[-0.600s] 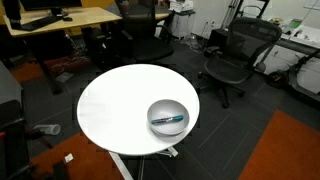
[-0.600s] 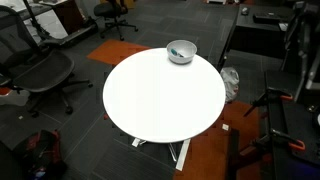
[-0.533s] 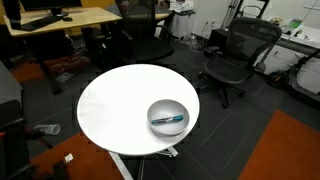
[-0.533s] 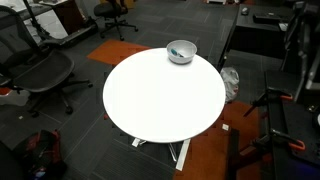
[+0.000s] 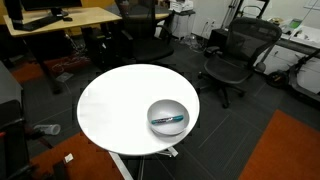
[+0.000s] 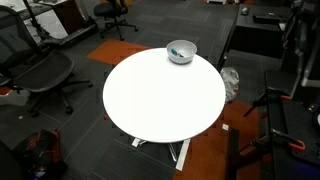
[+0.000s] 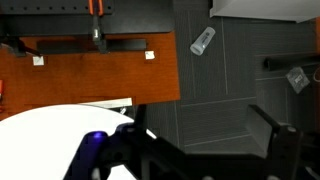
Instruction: Take the pen out of the bowl, put it on the table then place it back in the bowl
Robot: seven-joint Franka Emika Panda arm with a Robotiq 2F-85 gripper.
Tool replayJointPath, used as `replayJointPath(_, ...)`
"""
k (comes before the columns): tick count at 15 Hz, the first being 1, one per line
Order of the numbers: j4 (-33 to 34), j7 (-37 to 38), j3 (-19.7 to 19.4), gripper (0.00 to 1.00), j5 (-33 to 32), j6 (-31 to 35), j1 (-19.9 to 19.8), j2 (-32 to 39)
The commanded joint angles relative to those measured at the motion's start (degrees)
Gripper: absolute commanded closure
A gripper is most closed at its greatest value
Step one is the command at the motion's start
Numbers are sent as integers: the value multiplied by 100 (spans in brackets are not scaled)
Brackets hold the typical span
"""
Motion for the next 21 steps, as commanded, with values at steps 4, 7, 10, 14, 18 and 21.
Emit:
replayJointPath(4,324,18,-183,0,-1002,180,-574,-2)
replayJointPath(7,599,89,-327,0,-1708,309,-884,75)
replayJointPath(10,850,146,-511,0,-2318,624,-1182,218)
replayJointPath(14,1063,403,-774,0,-2918,1526,-1551,684)
replayJointPath(18,1171,942,-992,0,-3408,2420,-1786,1307)
replayJointPath(21,1278,1412,-1157,0,-3788,2821,-1842,1798)
